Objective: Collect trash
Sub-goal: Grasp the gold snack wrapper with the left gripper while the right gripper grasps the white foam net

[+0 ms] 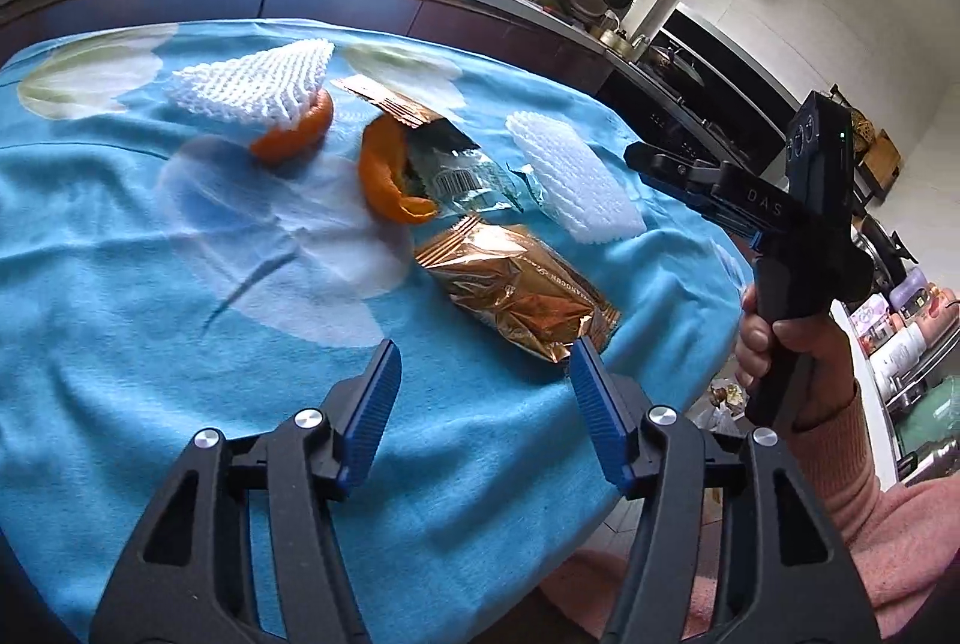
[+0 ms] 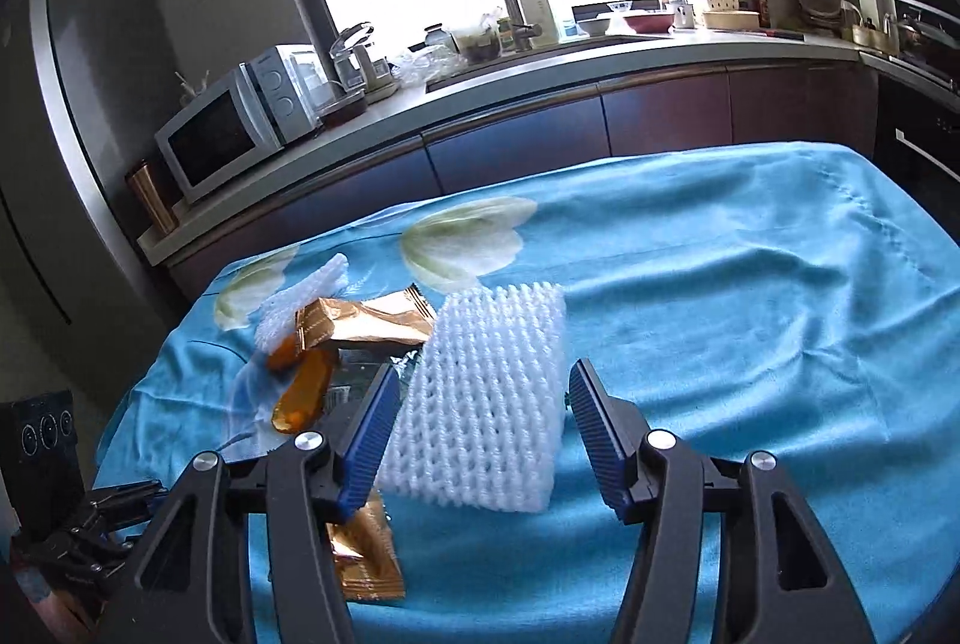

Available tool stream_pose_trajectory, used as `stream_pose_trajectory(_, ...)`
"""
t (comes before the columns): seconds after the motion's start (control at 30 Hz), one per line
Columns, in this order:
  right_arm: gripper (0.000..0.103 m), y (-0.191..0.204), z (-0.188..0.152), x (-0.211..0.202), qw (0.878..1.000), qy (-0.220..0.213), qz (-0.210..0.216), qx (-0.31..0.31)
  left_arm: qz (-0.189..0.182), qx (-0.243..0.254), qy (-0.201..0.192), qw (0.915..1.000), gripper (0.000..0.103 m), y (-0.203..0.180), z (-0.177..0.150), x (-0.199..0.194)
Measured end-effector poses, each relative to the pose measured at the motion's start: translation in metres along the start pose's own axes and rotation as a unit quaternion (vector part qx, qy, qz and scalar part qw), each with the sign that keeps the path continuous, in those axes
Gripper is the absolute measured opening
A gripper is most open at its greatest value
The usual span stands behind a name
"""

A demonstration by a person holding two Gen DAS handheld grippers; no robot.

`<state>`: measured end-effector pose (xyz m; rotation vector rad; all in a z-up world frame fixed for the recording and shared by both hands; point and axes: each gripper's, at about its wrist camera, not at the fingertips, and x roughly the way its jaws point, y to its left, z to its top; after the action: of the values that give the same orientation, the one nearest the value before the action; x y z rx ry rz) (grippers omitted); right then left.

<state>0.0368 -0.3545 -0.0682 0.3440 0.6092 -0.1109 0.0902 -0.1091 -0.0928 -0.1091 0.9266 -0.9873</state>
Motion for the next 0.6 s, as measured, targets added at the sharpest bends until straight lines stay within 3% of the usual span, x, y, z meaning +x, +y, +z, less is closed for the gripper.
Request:
stream_pose_trajectory(0.33, 0.055, -0.02, -0.016, 0.011, 0.999, 0.022, 0.028, 0.031, -0.02, -0.026, 0.034, 0.9989, 0.061, -0.006, 0.014, 0.03)
stream_pose_trajectory(0.53, 0.023, -0.022, -0.022, 0.016, 0.998, 0.032, 0.051, 0.036, -0.029, -0.039, 0.045, 0.9978, 0.062, -0.01, 0.021, 0.045)
stream_pose_trajectory(0.6, 0.019, -0.019, -0.025, 0.016, 0.997, 0.037, 0.064, 0.032, -0.03, -0.043, 0.046, 0.9976, 0.059, -0.011, 0.023, 0.048)
